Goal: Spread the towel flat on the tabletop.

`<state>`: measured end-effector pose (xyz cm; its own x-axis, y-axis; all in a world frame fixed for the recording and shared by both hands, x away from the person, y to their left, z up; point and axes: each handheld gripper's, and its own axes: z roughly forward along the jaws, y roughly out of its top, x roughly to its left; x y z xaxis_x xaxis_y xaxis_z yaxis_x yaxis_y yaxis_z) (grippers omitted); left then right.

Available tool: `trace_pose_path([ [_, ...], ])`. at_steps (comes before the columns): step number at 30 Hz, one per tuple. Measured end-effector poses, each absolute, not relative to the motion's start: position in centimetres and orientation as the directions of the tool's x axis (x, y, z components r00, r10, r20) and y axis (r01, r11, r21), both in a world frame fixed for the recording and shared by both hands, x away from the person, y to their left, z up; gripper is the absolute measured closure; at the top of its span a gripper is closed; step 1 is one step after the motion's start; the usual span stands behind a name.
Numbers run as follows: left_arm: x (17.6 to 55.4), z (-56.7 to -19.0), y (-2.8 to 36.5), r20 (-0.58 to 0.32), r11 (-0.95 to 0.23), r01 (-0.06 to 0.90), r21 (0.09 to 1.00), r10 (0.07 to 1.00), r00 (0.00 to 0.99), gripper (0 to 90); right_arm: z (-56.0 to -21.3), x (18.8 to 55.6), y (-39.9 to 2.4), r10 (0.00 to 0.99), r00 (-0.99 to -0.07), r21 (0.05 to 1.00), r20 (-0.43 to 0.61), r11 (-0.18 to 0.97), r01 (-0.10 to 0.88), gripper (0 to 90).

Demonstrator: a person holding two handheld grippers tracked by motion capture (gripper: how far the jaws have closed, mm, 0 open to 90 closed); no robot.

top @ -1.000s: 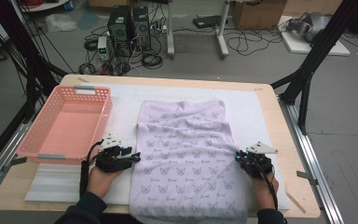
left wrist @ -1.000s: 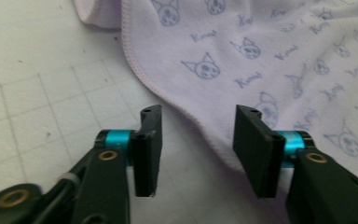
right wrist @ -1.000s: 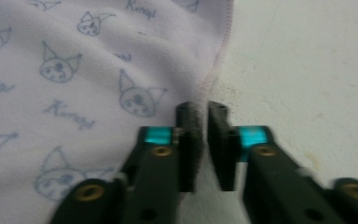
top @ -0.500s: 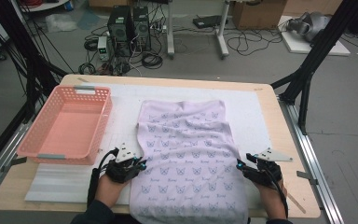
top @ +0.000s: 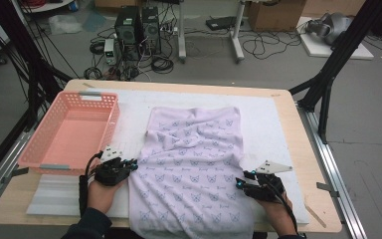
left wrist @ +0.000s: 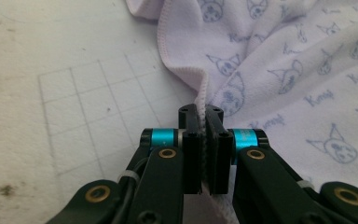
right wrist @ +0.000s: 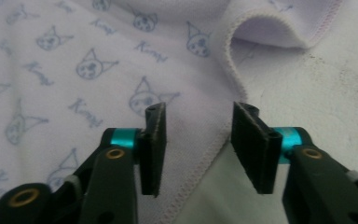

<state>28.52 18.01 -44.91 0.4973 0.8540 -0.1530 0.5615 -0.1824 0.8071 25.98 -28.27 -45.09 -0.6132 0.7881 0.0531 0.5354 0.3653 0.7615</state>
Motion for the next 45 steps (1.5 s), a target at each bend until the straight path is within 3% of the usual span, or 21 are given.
trace_pose_path([
  [2,28.4,-45.0,18.0,-0.167,-0.177,0.567,0.805,0.849,0.502,79.0,-44.9,26.0,-28.2,0.777,-0.626,0.756,0.063,0.372,0.538,85.8],
  [5,28.2,-44.9,18.3,-0.206,-0.142,0.580,0.803,0.846,0.492,61.8,-44.4,25.8,-28.3,0.809,-0.584,0.731,-0.062,0.435,0.526,86.9],
  [10,27.5,-44.8,18.4,-0.233,-0.139,0.580,0.803,0.822,0.520,52.4,-44.4,25.8,-30.4,0.859,-0.511,0.742,-0.038,0.367,0.561,85.4],
  [11,27.2,-44.8,18.4,-0.231,-0.146,0.577,0.803,0.817,0.528,51.3,-44.3,25.6,-30.4,0.860,-0.507,0.746,-0.054,0.372,0.552,83.5],
  [13,26.5,-44.8,18.2,-0.243,-0.152,0.579,0.801,0.801,0.547,50.3,-43.8,25.4,-30.8,0.869,-0.495,0.776,-0.017,0.323,0.541,69.6],
  [16,25.3,-45.1,17.8,-0.253,-0.177,0.586,0.791,0.777,0.576,49.2,-43.0,24.7,-31.3,0.864,-0.500,0.813,0.059,0.249,0.527,66.9],
  [19,23.9,-45.5,17.0,-0.212,-0.209,0.557,0.804,0.774,0.597,47.3,-43.2,24.0,-30.8,0.842,-0.537,0.792,0.056,0.289,0.537,63.2],
  [22,22.7,-45.5,15.9,-0.085,-0.299,0.499,0.814,0.787,0.611,54.9,-43.9,23.4,-30.2,0.819,-0.573,0.748,0.043,0.354,0.562,60.4],
  [24,22.4,-45.4,15.8,-0.082,-0.307,0.502,0.808,0.786,0.612,73.0,-44.4,23.1,-29.9,0.813,-0.583,0.726,0.019,0.389,0.566,61.7],
  [25,22.3,-45.3,15.8,-0.092,-0.305,0.510,0.805,0.784,0.614,85.6,-44.4,23.0,-29.9,0.815,-0.579,0.727,0.016,0.388,0.566,68.0],
  [27,22.3,-45.1,15.9,-0.093,-0.314,0.520,0.795,0.783,0.615,86.4,-44.2,22.8,-30.1,0.816,-0.578,0.714,0.030,0.387,0.583,87.2],
  [36,20.7,-43.8,19.1,-0.163,-0.289,0.555,0.781,0.763,0.626,86.7,-44.0,19.7,-31.0,0.759,-0.639,0.714,0.127,0.377,0.590,88.8],
  [43,18.5,-43.2,20.3,-0.206,-0.294,0.551,0.781,0.711,0.672,85.7,-42.0,16.6,-31.0,0.709,-0.693,0.735,0.131,0.400,0.548,88.4],
  [44,18.5,-43.2,20.3,-0.218,-0.275,0.545,0.792,0.706,0.674,80.3,-41.8,16.5,-31.0,0.711,-0.691,0.740,0.127,0.396,0.543,86.1],
  [45,18.8,-43.2,20.4,-0.234,-0.250,0.546,0.800,0.707,0.667,66.9,-41.6,16.4,-31.1,0.723,-0.679,0.747,0.127,0.381,0.545,83.8],
])
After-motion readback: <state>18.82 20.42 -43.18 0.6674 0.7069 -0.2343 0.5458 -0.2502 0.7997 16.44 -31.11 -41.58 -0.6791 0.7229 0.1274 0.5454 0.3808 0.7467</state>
